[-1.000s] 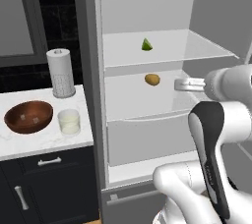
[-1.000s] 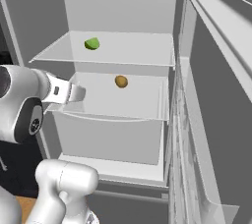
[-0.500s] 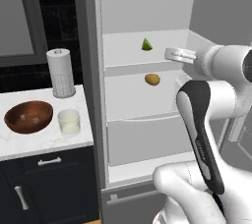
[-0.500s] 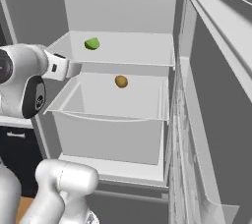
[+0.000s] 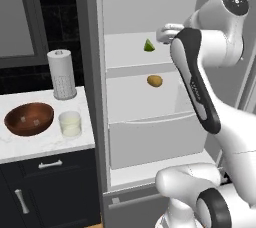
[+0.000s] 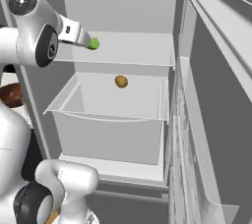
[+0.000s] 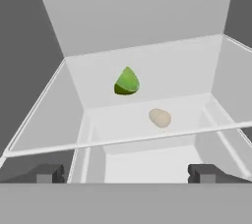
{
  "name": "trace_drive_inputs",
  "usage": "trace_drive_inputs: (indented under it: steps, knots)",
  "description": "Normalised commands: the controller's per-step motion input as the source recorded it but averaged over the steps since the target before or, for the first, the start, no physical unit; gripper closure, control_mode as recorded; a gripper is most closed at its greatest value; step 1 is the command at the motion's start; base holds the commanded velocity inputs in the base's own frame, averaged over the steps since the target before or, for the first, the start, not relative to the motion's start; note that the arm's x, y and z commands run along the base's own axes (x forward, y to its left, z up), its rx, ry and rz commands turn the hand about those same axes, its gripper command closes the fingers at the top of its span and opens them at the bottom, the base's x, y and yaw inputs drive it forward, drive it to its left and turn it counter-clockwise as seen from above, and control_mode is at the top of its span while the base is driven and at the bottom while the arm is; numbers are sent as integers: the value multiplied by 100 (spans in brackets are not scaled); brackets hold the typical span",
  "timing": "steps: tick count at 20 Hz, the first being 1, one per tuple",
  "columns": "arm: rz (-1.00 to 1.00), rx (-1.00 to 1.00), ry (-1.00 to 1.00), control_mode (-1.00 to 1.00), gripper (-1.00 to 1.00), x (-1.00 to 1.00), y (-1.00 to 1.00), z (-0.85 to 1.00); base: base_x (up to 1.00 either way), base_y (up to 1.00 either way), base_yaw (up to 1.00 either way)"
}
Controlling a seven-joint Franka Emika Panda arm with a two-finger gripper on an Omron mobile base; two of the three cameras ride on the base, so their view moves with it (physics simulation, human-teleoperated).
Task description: Grab a lemon wedge from the fridge and one ice cube from the ice bowl, and put them in the glass of lemonade.
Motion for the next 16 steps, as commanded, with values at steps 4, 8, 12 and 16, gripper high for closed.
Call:
trace_drive_inputs:
  steps: [4, 8, 12, 16]
  knots:
    - [1, 0, -10, -100, -100, 26, 0, -55, 0, 0, 0]
    - [1, -6, 7, -100, -100, 85, 7, -36, 0, 0, 0]
    - [0, -17, 29, -100, -100, 78, 0, -1, 0, 0, 0]
    - [0, -20, 37, -100, -100, 68, 2, 0, 0, 0, 0]
